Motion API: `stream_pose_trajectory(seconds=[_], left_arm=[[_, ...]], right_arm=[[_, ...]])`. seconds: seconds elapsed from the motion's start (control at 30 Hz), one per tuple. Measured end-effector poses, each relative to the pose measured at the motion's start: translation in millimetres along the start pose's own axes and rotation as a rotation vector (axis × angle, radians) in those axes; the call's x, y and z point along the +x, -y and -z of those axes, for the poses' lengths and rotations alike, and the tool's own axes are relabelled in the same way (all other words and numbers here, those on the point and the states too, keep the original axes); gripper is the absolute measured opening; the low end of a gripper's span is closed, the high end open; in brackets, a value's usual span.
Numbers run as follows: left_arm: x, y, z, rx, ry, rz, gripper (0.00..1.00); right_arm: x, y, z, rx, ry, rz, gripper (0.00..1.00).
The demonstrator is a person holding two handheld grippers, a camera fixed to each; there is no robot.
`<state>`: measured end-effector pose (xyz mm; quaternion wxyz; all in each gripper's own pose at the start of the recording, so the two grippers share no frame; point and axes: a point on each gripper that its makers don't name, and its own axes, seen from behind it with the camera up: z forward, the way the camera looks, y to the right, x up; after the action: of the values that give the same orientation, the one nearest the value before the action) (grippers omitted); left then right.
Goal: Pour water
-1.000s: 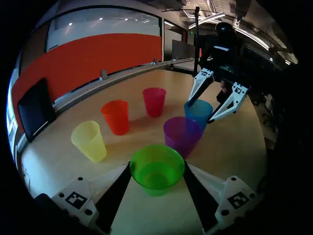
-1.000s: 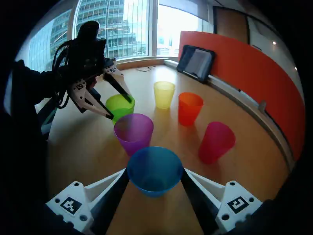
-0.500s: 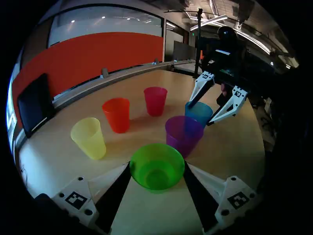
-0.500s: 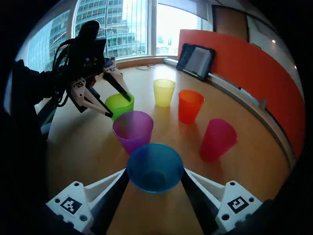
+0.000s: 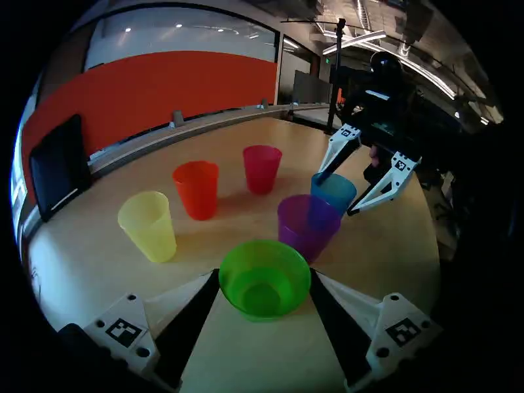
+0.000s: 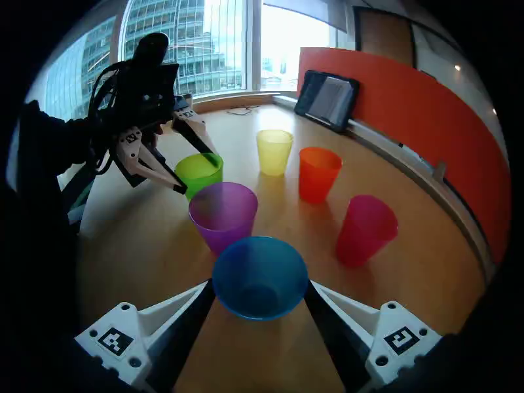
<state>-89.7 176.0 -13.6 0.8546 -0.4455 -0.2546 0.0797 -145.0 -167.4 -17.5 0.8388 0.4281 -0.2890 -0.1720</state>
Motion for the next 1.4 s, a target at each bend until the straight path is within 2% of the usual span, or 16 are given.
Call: stream_pose_trajectory(seconds=[0.4, 0.67, 0.97, 1.27, 1.4], left_arm=[[-9, -1.5, 2.8, 0.000, 0.016, 0.009, 0.96], [-20, 3.1, 10.5, 0.029, 0.024, 0.031, 0.97], [-27, 8.1, 31.8, 0.080, 0.003, 0.062, 0.97], [-32, 9.7, 64.3, 0.157, -0.031, 0.080, 0.97], [-30, 12.8, 77.7, 0.202, -0.059, 0.092, 0.97]], right_arm=[[-1, 4, 4.8, -0.006, -0.004, -0.014, 1.00], [-17, 4, 14.6, -0.034, 0.006, -0.033, 1.00], [-34, 3, 34.9, -0.084, -0.013, -0.082, 1.00], [-44, 2, 59.3, -0.150, -0.042, -0.105, 1.00], [-40, 3, 65.9, -0.177, -0.077, -0.120, 1.00]])
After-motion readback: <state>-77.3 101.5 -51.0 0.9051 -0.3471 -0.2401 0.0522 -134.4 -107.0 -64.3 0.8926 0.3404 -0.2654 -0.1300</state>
